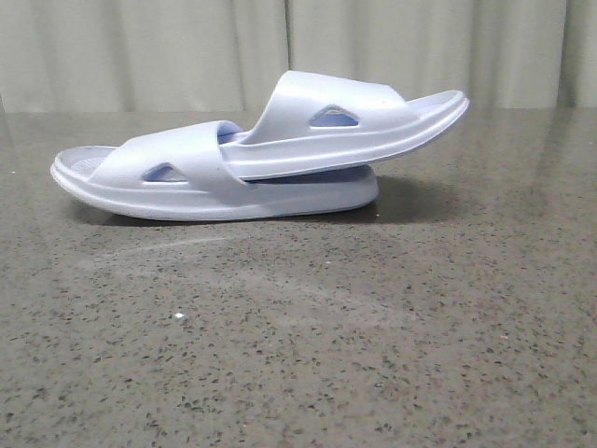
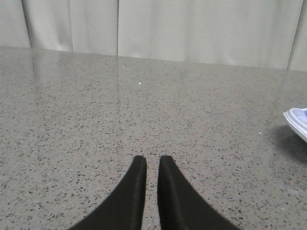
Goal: Insert blue slippers together front up
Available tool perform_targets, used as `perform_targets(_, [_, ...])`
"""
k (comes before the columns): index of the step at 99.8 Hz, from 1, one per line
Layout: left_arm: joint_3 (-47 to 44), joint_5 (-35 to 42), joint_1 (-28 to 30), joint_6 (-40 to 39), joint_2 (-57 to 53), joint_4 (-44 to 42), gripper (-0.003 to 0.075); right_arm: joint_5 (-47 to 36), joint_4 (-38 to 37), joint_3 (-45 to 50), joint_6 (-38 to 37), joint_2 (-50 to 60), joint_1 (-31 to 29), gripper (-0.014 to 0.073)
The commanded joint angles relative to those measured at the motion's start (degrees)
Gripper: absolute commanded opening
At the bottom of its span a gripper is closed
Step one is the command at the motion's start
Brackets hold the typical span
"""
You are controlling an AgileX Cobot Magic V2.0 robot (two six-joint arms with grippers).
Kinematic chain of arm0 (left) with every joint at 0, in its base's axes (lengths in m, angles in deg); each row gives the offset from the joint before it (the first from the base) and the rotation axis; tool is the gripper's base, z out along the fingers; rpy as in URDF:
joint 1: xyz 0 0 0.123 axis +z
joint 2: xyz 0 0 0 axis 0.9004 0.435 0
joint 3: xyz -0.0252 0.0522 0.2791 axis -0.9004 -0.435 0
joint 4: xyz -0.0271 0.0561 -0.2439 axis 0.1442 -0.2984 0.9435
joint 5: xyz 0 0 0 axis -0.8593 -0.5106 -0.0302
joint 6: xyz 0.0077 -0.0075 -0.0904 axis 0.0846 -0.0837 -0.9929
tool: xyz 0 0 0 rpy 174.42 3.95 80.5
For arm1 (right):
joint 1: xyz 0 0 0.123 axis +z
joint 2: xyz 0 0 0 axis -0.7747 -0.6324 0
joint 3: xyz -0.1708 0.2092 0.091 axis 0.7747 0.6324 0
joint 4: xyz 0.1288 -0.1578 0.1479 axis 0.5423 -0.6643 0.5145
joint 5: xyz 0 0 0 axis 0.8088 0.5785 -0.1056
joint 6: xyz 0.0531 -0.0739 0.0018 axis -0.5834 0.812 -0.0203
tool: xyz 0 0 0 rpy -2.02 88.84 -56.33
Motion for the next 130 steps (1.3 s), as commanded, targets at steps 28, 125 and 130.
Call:
perform_targets(28, [-0.54,4.10,0.10,0.01,-1.65,0.56,0.0015,-1.19,1.50,-1.49,0.51,-0.15,0.02,-0.0079])
perform_targets(125, [-0.54,4.10,0.10,0.01,-1.65,0.56,0.0015,-11.63,-12.23,-1.26,-11.54,-0.15,0.02,-0.0079])
perform_targets(130, [-0.54,4.10,0.10,0.01,-1.65,0.56,0.0015,-12.89,-24.68,-1.13,-23.68,-0.15,0.02,-0.0079])
